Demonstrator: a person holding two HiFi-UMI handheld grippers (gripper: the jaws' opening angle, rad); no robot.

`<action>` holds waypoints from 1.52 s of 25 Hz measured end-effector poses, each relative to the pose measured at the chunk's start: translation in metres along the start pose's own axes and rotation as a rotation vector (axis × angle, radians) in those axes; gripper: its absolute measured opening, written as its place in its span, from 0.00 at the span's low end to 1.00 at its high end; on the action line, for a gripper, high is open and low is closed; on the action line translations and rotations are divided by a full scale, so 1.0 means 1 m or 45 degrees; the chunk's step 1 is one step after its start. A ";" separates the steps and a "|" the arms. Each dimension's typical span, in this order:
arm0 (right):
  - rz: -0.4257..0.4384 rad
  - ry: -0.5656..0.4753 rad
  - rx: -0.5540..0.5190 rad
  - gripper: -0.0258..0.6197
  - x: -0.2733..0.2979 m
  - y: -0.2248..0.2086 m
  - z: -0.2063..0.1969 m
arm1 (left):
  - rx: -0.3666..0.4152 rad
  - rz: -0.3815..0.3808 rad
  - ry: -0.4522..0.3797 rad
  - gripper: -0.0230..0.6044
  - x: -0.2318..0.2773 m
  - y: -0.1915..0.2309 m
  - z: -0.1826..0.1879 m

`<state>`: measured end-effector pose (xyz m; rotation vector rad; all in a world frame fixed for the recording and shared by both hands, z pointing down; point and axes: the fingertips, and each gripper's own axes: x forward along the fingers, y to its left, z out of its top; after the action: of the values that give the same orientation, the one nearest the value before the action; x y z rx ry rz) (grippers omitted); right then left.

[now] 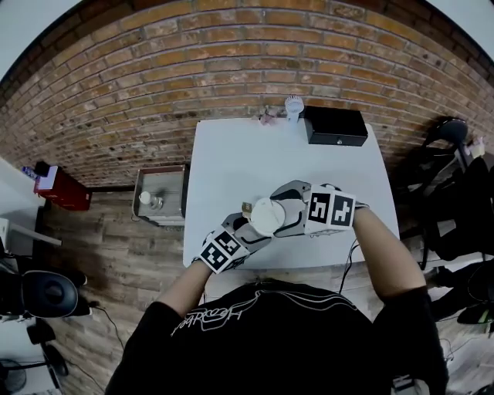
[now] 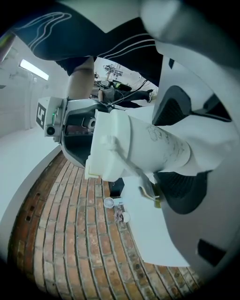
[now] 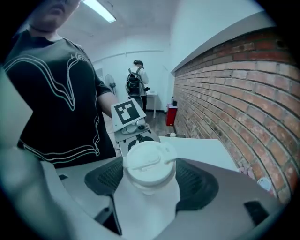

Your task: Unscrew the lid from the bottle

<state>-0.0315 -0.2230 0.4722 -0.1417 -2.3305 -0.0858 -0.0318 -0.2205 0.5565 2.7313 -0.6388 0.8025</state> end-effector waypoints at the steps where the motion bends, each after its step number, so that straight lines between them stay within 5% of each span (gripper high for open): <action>1: 0.026 0.024 -0.021 0.57 0.000 0.001 0.000 | -0.001 -0.003 0.006 0.55 0.000 0.000 -0.001; 10: 0.086 0.094 -0.066 0.58 0.003 0.002 0.003 | -0.008 -0.013 0.005 0.55 -0.002 0.000 -0.003; 15: 0.035 -0.039 0.099 0.59 -0.005 0.003 0.013 | -0.008 -0.025 -0.014 0.55 -0.001 0.001 -0.002; 18: -0.086 -0.222 0.231 0.64 -0.015 -0.003 0.030 | -0.013 -0.041 -0.021 0.55 -0.002 0.001 -0.001; 23: -0.338 -0.338 0.399 0.67 -0.018 -0.007 0.031 | -0.025 -0.049 -0.029 0.55 -0.002 0.001 -0.002; 31: -0.672 -0.430 0.620 0.62 -0.008 -0.008 0.018 | -0.045 -0.049 -0.052 0.55 -0.001 0.000 -0.002; 38: -0.812 -0.432 0.675 0.56 0.003 -0.010 0.008 | -0.055 -0.053 -0.056 0.55 -0.001 0.001 -0.005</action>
<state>-0.0402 -0.2322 0.4687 0.9119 -2.5551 0.2593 -0.0352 -0.2196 0.5598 2.7206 -0.5989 0.7131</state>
